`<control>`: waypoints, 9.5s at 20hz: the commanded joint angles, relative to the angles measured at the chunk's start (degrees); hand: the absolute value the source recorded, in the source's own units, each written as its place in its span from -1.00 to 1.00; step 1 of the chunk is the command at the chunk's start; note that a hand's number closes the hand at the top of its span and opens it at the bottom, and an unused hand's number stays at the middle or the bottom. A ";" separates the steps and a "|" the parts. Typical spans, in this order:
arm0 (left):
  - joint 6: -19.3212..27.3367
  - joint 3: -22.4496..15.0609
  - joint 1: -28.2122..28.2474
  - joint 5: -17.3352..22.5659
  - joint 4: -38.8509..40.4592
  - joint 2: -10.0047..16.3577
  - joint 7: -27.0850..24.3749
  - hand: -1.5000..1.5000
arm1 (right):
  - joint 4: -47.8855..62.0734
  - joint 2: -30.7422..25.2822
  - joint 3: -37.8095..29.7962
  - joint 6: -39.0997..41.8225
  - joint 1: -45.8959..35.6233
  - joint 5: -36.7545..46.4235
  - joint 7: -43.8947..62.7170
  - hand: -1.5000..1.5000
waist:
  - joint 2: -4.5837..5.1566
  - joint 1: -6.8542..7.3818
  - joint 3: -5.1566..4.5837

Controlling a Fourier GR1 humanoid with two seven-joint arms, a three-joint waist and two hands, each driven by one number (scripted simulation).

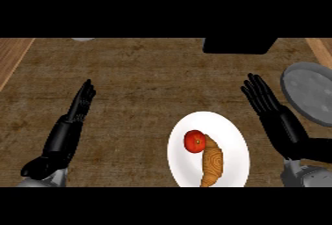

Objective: Pick the croissant from the plate and place it in the pan

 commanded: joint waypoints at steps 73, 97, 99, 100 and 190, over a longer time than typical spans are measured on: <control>-10.25 4.28 -6.24 2.69 6.75 1.29 18.33 0.00 | 24.46 16.37 18.14 20.48 -10.69 52.12 82.55 1.00 | 0.33 -0.78 0.86; -11.91 7.14 -5.90 0.81 8.46 1.31 17.25 0.00 | -10.58 3.83 17.20 6.07 -12.72 79.40 60.58 1.00 | -0.15 -2.67 0.87; -9.72 5.45 -5.98 -0.43 6.13 -0.93 19.03 0.00 | -14.03 1.38 16.21 4.29 -12.19 82.48 59.57 1.00 | -0.22 -2.24 0.93; -8.89 4.30 -4.08 -1.14 4.71 -1.71 19.24 0.00 | -15.76 -0.21 13.55 3.26 -12.63 81.86 57.68 1.00 | -0.23 -1.83 0.96; -17.56 11.81 -4.91 -7.52 1.58 -8.12 22.98 0.00 | 83.27 -22.02 -58.87 5.72 -14.66 27.98 -50.35 -1.00 | 0.50 -0.04 1.10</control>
